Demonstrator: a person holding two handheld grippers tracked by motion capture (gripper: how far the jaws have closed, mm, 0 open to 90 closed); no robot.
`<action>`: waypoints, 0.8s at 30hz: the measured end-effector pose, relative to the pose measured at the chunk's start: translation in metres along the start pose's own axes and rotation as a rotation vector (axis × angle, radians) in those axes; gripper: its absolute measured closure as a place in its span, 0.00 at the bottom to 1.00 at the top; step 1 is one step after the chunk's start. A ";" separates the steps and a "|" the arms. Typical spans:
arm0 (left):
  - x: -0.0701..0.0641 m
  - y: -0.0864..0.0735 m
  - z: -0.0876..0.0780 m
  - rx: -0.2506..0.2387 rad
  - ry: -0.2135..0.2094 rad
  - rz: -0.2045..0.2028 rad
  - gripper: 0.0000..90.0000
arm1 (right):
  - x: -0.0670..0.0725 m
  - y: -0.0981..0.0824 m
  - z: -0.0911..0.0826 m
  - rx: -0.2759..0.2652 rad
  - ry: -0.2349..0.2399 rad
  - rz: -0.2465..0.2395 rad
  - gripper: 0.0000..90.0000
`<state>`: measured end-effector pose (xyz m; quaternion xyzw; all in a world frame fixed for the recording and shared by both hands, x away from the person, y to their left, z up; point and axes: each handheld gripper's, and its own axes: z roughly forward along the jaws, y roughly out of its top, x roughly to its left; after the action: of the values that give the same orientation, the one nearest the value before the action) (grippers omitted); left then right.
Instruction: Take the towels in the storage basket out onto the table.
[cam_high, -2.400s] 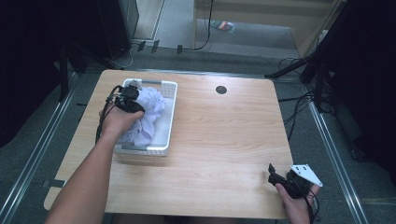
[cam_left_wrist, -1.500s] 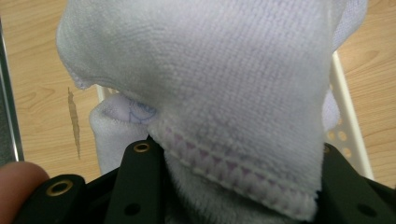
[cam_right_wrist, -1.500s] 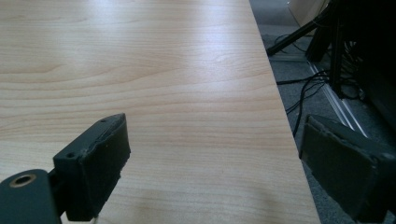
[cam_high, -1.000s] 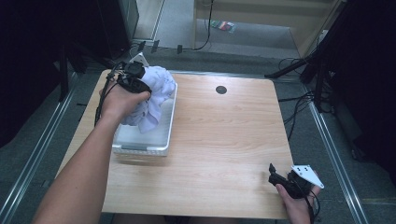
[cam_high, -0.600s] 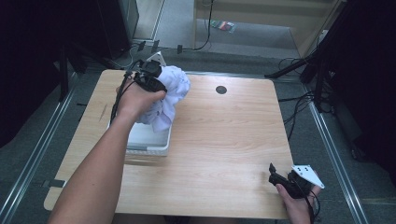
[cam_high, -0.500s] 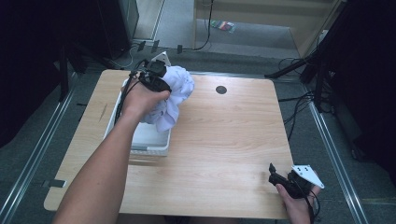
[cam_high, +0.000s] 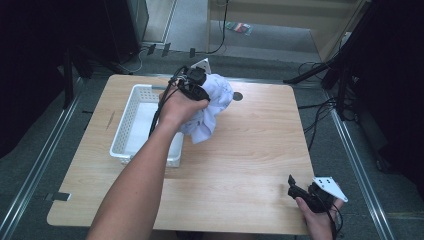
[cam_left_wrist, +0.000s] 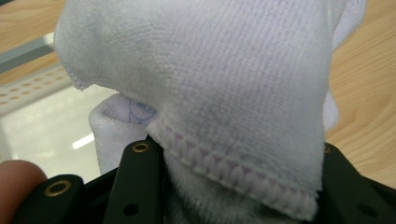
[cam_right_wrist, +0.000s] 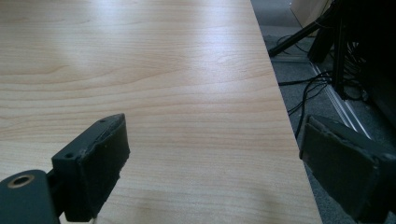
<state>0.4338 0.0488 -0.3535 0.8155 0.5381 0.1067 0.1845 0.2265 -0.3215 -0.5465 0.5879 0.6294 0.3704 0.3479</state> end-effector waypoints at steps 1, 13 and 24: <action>-0.004 0.002 0.002 0.001 -0.006 0.003 0.65 | 0.000 0.000 0.000 0.000 0.001 0.000 0.09; -0.039 0.012 0.033 0.026 -0.044 0.044 0.64 | 0.000 0.000 0.000 0.002 0.000 0.000 0.09; -0.059 0.004 0.071 0.044 -0.107 0.037 0.63 | 0.000 0.000 0.000 0.000 0.005 0.000 0.09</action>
<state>0.4402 -0.0203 -0.4153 0.8337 0.5145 0.0545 0.1929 0.2267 -0.3219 -0.5464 0.5872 0.6302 0.3717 0.3464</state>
